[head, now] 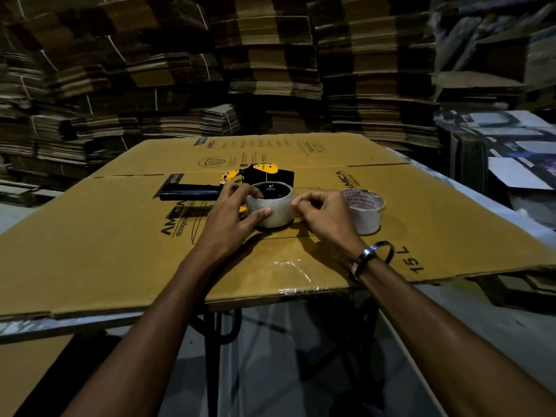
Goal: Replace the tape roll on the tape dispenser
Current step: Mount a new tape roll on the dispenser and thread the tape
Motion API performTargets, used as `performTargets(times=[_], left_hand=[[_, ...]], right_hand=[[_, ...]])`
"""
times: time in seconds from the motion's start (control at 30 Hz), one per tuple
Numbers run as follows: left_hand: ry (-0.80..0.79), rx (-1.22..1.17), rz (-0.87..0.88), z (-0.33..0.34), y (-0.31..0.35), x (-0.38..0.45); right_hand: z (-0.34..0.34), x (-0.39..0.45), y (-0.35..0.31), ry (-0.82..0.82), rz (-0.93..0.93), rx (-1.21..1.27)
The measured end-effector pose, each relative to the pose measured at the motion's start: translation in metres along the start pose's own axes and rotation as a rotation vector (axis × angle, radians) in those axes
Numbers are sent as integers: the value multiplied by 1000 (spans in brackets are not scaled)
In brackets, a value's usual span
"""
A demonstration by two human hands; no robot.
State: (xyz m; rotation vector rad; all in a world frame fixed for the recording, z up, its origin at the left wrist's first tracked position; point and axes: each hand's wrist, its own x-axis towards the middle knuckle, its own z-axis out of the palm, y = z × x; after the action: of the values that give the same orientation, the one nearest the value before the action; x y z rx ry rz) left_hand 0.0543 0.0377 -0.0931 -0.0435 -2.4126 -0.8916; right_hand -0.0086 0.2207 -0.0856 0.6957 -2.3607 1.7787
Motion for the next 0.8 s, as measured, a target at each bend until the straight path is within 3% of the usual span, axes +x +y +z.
performTargets(times=[0.13,0.27,0.4,0.57,0.8], left_hand=[[3,1,7,0,1,0],[2,-11,12,0,0,0],[3,-11,5,-1,1,0],[14,-1,9,-1,3,-1],[16,-7,13,0,1,-1]], right_hand=[[2,3,2,70,-34,-34],[4,1,0,3,-20,-22],[4,3,0,76,-79,-85],[4,0,1,8,-72,-192],[5,0,1,46,-94,-178]])
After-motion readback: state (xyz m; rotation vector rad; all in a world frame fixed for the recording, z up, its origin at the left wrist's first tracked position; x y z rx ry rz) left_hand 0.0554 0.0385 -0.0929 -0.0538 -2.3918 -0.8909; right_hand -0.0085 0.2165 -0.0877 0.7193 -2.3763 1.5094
